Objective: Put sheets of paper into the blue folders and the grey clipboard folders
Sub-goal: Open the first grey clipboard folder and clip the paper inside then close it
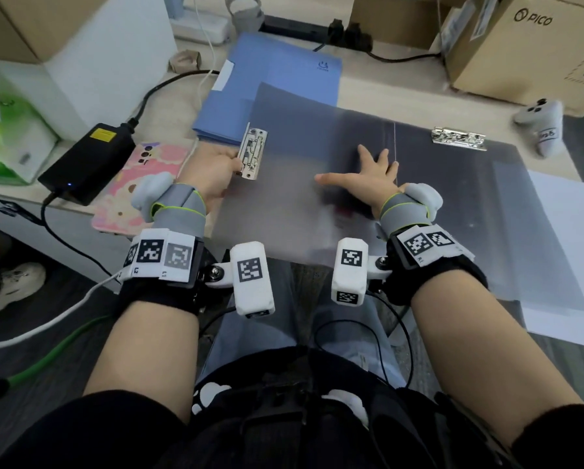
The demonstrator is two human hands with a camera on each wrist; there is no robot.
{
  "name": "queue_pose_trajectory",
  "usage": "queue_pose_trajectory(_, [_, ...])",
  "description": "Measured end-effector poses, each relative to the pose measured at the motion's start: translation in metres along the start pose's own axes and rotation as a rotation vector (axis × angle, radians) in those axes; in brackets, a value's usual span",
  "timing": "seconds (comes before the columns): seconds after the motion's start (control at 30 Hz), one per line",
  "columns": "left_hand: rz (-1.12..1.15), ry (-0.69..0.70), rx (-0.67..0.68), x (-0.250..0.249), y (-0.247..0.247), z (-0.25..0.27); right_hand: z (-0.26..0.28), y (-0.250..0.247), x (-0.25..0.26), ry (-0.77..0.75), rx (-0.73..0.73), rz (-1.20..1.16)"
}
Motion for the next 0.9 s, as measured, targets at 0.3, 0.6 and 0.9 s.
queue_pose_trajectory(0.3, [0.127, -0.009, -0.129, 0.007, -0.003, -0.001, -0.005, 0.006, -0.001, 0.022, 0.042, 0.038])
queue_pose_trajectory(0.6, [0.065, 0.006, -0.074, 0.005, -0.001, -0.002, -0.009, 0.008, -0.002, 0.033, 0.054, 0.075])
queue_pose_trajectory(0.9, [-0.002, -0.021, -0.161, 0.011, -0.005, -0.009, -0.010, 0.007, -0.003, 0.024, 0.070, 0.074])
Point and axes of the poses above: each hand's wrist, its own z-axis away from the middle knuckle, its own y-axis out of the palm, x = y × z, the point moved 10 cm from there along -z, towards the middle knuckle, and after that the axes turned 12 degrees about y, right-handed, at the moved point
